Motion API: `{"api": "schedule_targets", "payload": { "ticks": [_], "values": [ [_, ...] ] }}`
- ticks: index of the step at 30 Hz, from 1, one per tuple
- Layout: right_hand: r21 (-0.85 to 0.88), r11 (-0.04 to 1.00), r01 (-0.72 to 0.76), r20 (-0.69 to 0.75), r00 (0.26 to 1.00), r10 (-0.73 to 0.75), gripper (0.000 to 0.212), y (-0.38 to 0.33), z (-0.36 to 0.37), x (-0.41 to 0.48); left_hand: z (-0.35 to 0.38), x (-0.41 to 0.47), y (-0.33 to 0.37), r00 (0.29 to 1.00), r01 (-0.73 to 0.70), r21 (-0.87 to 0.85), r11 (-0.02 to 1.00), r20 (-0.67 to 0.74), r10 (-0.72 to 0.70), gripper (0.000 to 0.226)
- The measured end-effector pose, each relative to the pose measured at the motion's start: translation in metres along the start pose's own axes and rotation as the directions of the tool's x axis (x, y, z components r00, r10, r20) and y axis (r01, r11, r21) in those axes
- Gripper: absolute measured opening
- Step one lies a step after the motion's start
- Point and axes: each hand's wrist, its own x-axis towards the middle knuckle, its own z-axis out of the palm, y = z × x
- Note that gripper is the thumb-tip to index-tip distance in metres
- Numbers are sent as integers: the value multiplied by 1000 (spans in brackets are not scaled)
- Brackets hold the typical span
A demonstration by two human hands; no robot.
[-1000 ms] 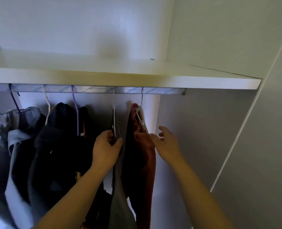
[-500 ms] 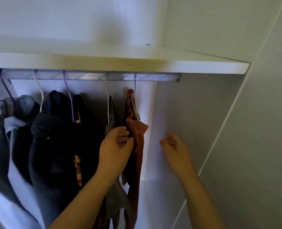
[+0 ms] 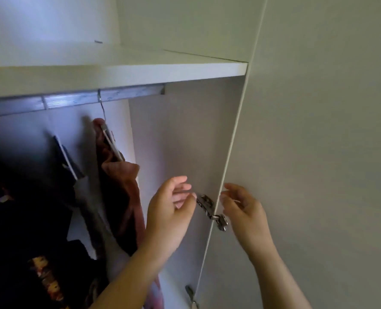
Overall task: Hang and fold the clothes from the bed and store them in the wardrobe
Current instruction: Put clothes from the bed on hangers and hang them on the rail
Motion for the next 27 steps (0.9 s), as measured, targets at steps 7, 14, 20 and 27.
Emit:
{"api": "schedule_targets", "payload": {
  "ticks": [7, 14, 20, 27],
  "values": [
    [-18, 992, -124, -329, 938, 111, 26, 6, -53, -85, 39, -43, 1, 955, 31, -103, 994, 296, 1, 30],
    [-65, 994, -87, -639, 768, 25, 24, -12, -150, -170, 109, -112, 48, 835, -46, -222, 974, 527, 159, 27],
    [-90, 991, -102, -809, 588, -13, 24, -12, -236, -265, 170, -205, 92, 658, -63, -306, 950, 703, 270, 23],
    [-84, 981, -175, -940, 341, -20, 25, -12, -322, -391, 231, -333, 141, 430, -28, -392, 919, 826, 366, 21]
  ]
}}
